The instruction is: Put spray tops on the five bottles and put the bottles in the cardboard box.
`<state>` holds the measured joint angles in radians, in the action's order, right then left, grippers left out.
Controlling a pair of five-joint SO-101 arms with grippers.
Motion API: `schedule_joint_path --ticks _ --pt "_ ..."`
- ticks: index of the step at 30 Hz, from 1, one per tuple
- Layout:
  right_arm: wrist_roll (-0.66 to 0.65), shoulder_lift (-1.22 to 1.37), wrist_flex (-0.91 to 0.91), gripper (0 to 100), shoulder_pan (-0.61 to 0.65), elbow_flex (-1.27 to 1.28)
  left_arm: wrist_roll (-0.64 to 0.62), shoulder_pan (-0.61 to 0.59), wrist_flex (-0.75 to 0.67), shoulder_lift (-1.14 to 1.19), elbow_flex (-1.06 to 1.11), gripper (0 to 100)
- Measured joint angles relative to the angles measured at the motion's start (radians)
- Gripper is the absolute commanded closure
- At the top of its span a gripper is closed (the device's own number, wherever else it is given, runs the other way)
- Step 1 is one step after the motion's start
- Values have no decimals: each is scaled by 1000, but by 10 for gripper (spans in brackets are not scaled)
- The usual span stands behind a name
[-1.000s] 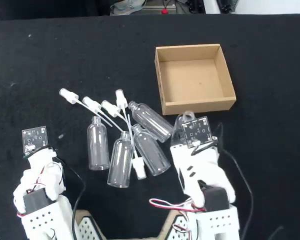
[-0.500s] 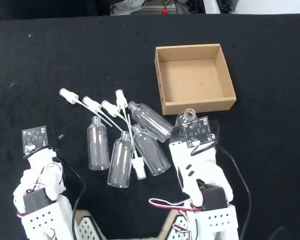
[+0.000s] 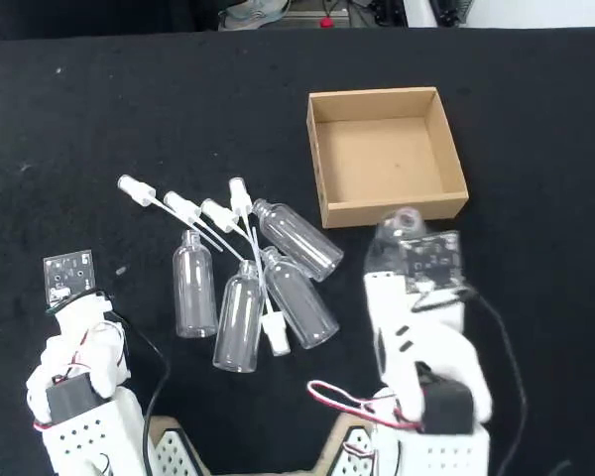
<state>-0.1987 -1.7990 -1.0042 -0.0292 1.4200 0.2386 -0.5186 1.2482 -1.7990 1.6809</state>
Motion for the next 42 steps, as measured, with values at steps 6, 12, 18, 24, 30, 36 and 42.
schedule_joint_path --ticks 6,12,18,24,30,36,42 --pt "-173 0 -204 855 -83 -157 0 0 0 0 0 934" --pt "-224 0 -245 855 -92 -163 140 0 -87 -15 -9 933" --pt "-183 0 -176 855 -91 -163 80 0 -172 -17 -236 792" --pt "-152 0 -173 855 14 -241 -69 55 -176 201 -534 816" --pt "-104 0 -180 855 123 -244 -233 172 -163 789 -862 815" --pt "-81 0 -180 855 127 -244 -414 216 -109 1424 -1255 815" --pt "-81 0 -180 855 127 -222 -474 221 -71 1929 -1629 781"
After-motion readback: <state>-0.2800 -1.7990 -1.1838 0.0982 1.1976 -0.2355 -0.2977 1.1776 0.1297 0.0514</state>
